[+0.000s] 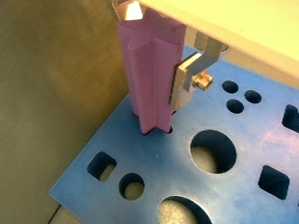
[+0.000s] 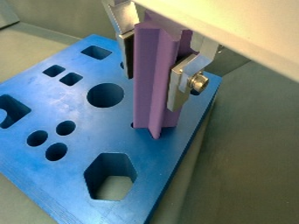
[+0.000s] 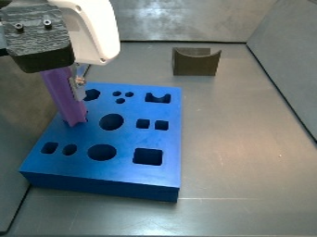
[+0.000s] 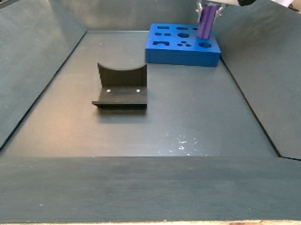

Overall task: Pick up the star object. Move up. Move to above the board. Insert the star object.
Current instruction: Insert the star object.

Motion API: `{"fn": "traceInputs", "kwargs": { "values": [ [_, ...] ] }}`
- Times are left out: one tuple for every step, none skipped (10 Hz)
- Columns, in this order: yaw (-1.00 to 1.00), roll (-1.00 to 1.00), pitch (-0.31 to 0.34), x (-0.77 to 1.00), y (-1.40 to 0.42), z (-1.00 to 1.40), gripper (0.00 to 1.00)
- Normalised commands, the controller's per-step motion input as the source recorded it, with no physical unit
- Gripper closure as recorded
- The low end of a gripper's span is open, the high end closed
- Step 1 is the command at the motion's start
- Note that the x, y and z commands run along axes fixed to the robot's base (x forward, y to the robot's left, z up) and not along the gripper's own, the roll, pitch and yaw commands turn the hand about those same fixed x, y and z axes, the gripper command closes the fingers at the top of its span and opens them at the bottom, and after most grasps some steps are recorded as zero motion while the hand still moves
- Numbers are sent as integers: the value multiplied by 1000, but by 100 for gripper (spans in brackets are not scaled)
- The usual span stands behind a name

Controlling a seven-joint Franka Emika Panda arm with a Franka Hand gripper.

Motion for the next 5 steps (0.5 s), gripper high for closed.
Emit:
{"fn": "traceInputs", "kwargs": {
  "values": [
    [0,-9,0,0,0,0,100],
    [0,-13,0,0,0,0,100],
    [0,-19,0,0,0,0,100],
    [0,-27,0,0,0,-20,100],
    [0,-37,0,0,0,-20,100]
  ]
}}
